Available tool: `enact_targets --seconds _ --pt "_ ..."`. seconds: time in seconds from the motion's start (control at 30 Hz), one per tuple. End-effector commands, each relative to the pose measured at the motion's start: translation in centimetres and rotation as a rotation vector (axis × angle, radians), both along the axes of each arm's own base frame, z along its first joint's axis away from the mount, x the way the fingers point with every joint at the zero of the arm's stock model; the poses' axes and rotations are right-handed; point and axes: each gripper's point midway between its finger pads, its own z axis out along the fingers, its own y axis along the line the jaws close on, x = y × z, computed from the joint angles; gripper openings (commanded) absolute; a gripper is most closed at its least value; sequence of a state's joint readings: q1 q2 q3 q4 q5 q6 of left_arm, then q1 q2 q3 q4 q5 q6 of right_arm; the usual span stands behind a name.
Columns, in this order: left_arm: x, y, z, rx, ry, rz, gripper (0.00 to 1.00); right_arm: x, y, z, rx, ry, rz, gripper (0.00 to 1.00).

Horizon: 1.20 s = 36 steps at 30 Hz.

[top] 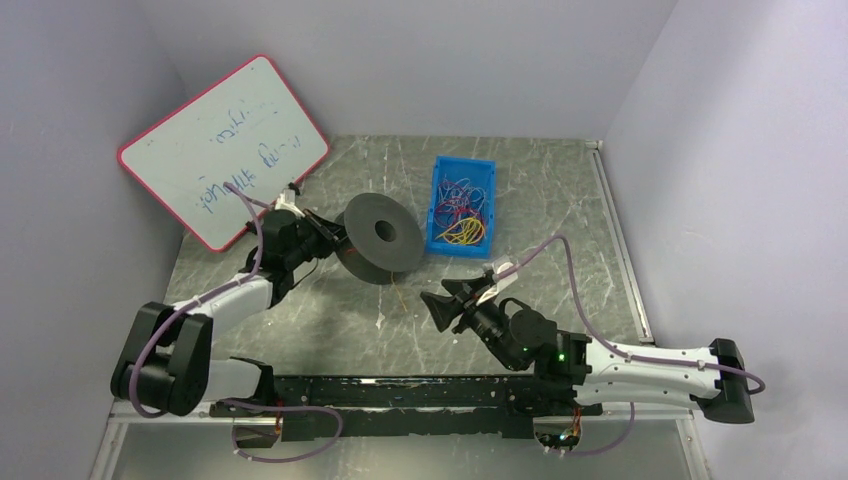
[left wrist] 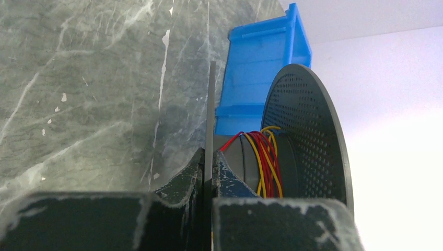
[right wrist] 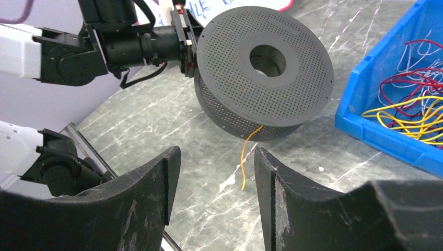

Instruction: Wrap the cables

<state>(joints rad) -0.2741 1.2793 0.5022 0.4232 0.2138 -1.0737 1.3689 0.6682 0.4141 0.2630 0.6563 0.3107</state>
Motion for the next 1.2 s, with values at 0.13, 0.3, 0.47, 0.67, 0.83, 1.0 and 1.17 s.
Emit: enact_targets --seconds 0.13,0.3,0.47,0.67,0.83,1.0,1.17 --pt "1.6 -1.0 2.0 -0.103 -0.107 -0.018 0.07 -0.3 -0.9 -1.0 0.028 0.042 0.0 0.58" --pt "2.2 -1.1 0.5 -0.096 -0.087 -0.021 0.07 -0.4 -1.1 -1.4 0.019 0.055 -0.001 0.57" --pt "2.8 -1.7 -0.8 -0.122 -0.064 -0.037 0.07 -0.4 -1.1 -1.7 0.014 0.063 -0.002 0.58" --pt "3.4 -2.2 -2.4 -0.12 -0.031 -0.052 0.13 -0.5 -1.1 -2.2 -0.004 0.07 -0.001 0.58" --pt "3.6 -2.4 -4.0 -0.119 0.0 -0.06 0.18 -0.4 -1.2 -2.2 -0.012 0.066 -0.006 0.59" --pt "3.7 -2.5 -5.1 -0.112 0.027 -0.065 0.25 -0.3 -1.2 -2.2 -0.022 0.061 -0.01 0.6" --pt "3.6 -2.4 -5.6 -0.093 0.036 -0.065 0.28 -0.2 -1.2 -2.3 -0.034 0.057 -0.015 0.61"
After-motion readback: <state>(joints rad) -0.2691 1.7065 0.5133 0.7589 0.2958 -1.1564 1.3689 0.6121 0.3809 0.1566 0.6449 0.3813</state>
